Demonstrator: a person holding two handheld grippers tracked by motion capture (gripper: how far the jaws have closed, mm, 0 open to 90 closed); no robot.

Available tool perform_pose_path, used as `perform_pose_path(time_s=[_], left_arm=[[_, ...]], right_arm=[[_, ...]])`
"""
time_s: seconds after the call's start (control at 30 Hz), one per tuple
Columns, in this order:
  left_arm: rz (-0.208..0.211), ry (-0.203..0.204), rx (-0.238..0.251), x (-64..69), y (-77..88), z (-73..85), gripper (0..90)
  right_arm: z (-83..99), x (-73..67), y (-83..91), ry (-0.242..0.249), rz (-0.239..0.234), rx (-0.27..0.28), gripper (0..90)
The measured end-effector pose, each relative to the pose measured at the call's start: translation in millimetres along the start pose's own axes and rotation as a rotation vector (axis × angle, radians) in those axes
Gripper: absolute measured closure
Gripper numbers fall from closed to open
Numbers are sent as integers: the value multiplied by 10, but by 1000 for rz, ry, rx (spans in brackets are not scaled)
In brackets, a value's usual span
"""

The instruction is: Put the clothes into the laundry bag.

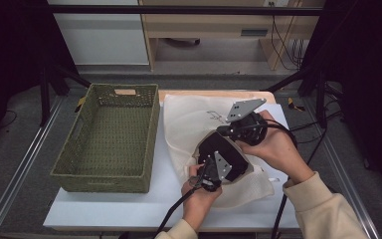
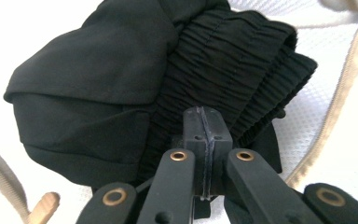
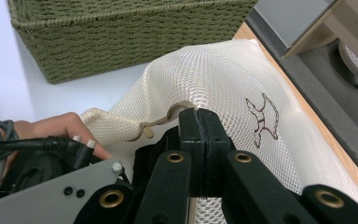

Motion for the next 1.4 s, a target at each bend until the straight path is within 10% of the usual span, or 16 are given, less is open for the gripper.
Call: perform_pose_path(time_s=[1.4], left_arm=[[-73, -6, -82, -169, -455, -88, 899]], right_arm=[[-58, -8, 27, 18, -6, -11, 900]])
Point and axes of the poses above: each handheld gripper's, and its own axes: y roughly backward along the jaws, z roughly out of its underside, x roughly to its right, the point moved 2 cm from there along -y, roughly forward along the jaws, and after that the axes turned 2 degrees about -x, right-handed, at the moved point
